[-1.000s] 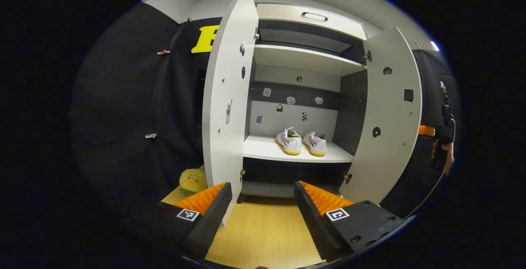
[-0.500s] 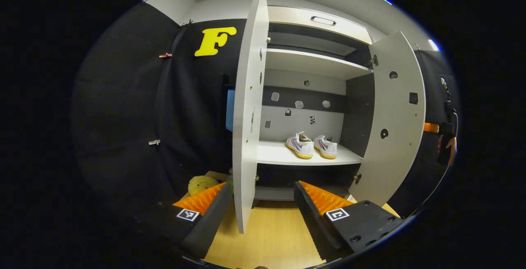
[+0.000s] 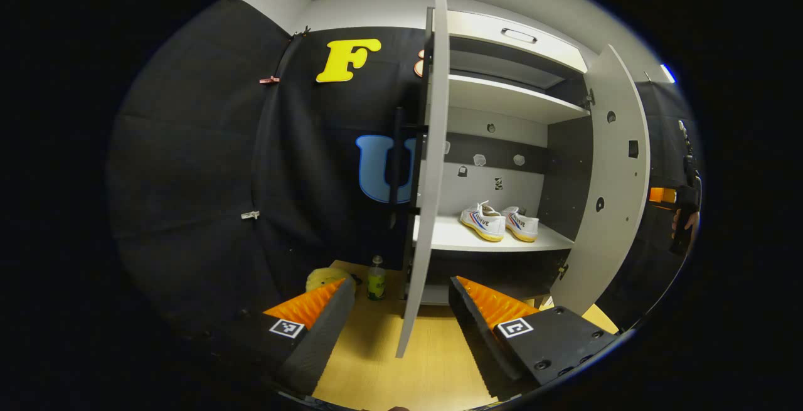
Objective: Grab one shoe with the right hand and put it into the shoe cabinet, grab the other shoe with the left hand and put it into the shoe cabinet; then close the right door with the right hand and the left door with the left hand.
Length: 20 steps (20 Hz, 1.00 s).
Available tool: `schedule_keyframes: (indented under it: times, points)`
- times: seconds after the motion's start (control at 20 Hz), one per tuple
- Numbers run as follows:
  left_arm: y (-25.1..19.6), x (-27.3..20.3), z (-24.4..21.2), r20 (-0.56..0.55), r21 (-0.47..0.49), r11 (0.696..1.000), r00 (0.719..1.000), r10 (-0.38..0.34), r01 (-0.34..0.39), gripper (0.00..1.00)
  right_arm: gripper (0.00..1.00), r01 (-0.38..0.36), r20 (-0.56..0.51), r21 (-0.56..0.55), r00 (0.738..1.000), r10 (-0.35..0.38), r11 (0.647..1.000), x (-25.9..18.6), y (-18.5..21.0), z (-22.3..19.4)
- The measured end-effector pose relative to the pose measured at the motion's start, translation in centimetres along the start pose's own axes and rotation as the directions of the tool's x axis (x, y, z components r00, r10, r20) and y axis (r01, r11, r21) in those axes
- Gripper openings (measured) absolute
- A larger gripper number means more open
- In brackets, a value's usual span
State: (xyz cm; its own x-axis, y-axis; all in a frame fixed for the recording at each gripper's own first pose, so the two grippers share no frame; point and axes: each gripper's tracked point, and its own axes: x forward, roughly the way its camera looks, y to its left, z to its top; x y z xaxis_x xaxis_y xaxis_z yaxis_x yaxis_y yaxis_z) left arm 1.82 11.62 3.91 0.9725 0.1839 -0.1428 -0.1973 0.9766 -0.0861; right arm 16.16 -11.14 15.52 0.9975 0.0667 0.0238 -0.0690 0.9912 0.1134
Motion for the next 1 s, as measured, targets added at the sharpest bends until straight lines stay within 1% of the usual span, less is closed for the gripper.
schedule_keyframes:
  times: [0.1, 0.2, 0.25, 0.3, 0.35, 0.4, 0.5, 0.65, 0.8, 0.9, 1.0]
  points:
    - [1.7, -0.1, -0.1, -0.003, 0.008, 1.000, 1.000, 0.018, -0.018, 0.95, 0.95, 0.007, 0.015, 0.003, 1.000, -0.007, 1.000, 0.5, 1.4, 0.0]
    - [3.3, -0.1, -0.2, -0.001, 0.005, 0.999, 0.999, 0.038, -0.038, 0.95, 0.95, -0.001, 0.015, 0.019, 1.000, 0.001, 1.000, 1.2, 2.9, -0.4]
    - [3.8, 0.0, -0.2, 0.000, -0.005, 0.999, 0.999, 0.039, -0.039, 0.95, 1.00, -0.013, 0.009, 0.034, 1.000, 0.013, 0.999, 1.6, 3.7, -0.9]
    - [4.2, 0.2, -0.2, 0.003, -0.016, 0.999, 0.999, 0.040, -0.040, 0.95, 0.95, -0.033, 0.008, 0.055, 0.999, 0.032, 0.998, 1.8, 5.4, -1.1]
    - [4.7, 0.5, -0.2, 0.005, -0.022, 0.999, 0.999, 0.042, -0.042, 0.95, 0.96, -0.044, 0.017, 0.074, 0.999, 0.043, 0.996, 2.0, 6.7, -1.3]
    - [5.3, 0.8, -0.4, 0.005, -0.023, 0.999, 0.999, 0.047, -0.047, 0.95, 0.96, -0.032, 0.024, 0.073, 0.999, 0.030, 0.997, 2.1, 7.1, -1.6]
    - [6.6, 1.3, -0.7, 0.000, -0.020, 0.998, 0.998, 0.062, -0.062, 0.95, 0.96, 0.019, 0.036, 0.054, 0.999, -0.021, 0.998, 1.8, 6.6, -2.2]
    - [8.5, 2.7, 0.0, 0.009, -0.024, 0.998, 0.998, 0.064, -0.064, 0.95, 0.96, 0.057, 0.033, 0.066, 0.998, -0.059, 0.996, -0.1, 6.4, -3.7]
    - [10.0, 4.8, 1.7, 0.030, -0.020, 0.998, 0.998, 0.054, -0.054, 0.95, 0.95, 0.120, -0.016, 0.050, 0.993, -0.120, 0.991, -2.6, 4.8, -7.0]
    - [10.7, 6.2, 3.3, 0.059, -0.019, 0.999, 0.997, 0.046, -0.045, 0.95, 0.95, 0.164, -0.067, 0.044, 0.985, -0.161, 0.985, -4.1, 3.9, -9.5]
    - [11.0, 7.9, 4.7, 0.071, -0.024, 0.999, 0.997, 0.023, -0.021, 0.95, 0.96, 0.190, -0.120, 0.052, 0.976, -0.183, 0.980, -5.3, 3.7, -11.5]
